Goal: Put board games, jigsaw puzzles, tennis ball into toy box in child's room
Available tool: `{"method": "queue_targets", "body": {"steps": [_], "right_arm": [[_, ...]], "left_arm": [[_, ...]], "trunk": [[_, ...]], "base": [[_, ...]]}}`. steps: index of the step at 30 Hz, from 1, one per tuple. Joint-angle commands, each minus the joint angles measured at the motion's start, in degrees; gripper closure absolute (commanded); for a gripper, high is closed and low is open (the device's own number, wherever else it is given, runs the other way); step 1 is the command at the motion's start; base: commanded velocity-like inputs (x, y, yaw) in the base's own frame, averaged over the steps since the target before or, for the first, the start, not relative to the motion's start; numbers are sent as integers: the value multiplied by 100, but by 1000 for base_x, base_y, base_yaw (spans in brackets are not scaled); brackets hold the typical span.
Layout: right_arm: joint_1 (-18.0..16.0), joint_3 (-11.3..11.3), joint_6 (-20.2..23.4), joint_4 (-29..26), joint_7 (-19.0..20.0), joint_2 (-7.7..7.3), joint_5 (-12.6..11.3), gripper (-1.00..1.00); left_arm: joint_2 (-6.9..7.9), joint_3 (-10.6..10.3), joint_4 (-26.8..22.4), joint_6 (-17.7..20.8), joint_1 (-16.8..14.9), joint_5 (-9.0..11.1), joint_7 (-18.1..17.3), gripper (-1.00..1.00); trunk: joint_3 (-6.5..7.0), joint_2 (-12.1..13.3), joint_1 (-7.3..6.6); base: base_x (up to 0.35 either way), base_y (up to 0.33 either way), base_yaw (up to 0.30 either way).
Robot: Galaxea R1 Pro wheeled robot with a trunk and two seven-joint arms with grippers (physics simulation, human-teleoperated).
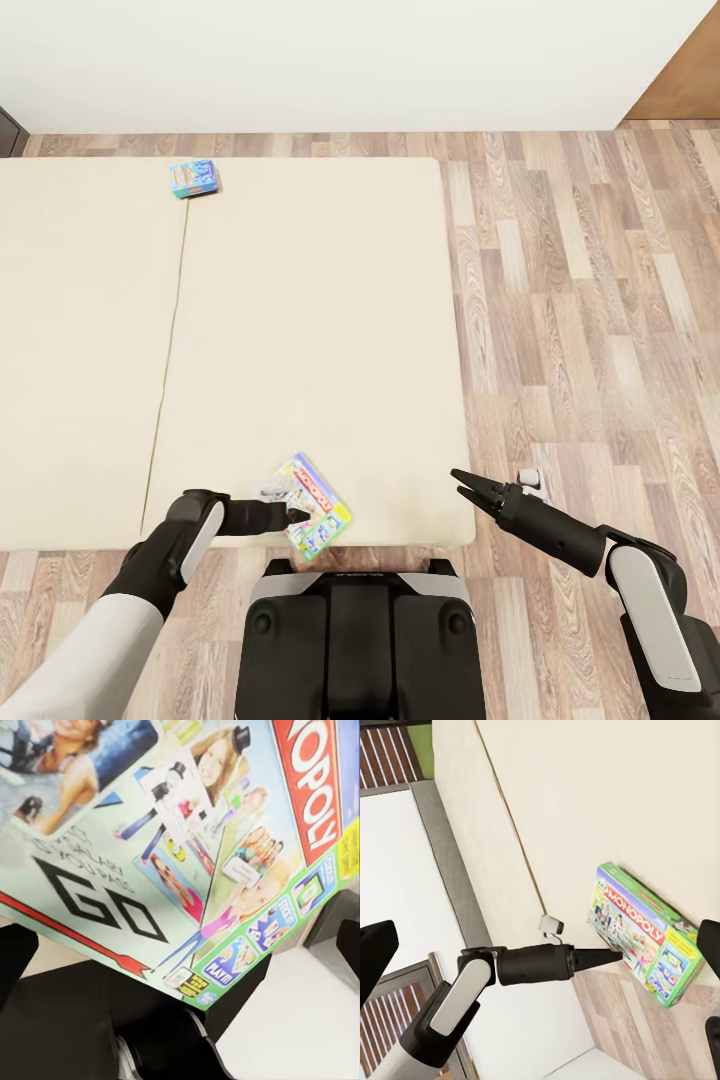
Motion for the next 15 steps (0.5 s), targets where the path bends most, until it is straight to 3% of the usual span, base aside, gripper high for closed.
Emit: {"method": "queue_targets", "body": {"steps": [1, 9, 15], "right_arm": [[-3, -8, 25, -1, 45, 1, 39, -100], [-3, -8, 25, -1, 45, -6, 39, -100], [-3, -8, 25, -1, 45, -8, 39, -100]], "left_arm": [[0, -13, -3, 34, -2, 50, 6, -100], [-186, 5, 9, 28, -2, 57, -18, -100], [-217, 22, 11, 20, -2, 56, -204, -100]], "trunk": [[-6, -9, 3], [-6, -9, 3], [-6, -9, 3]], "base": [[0, 0, 0], [0, 0, 0], [0, 0, 0]]}}
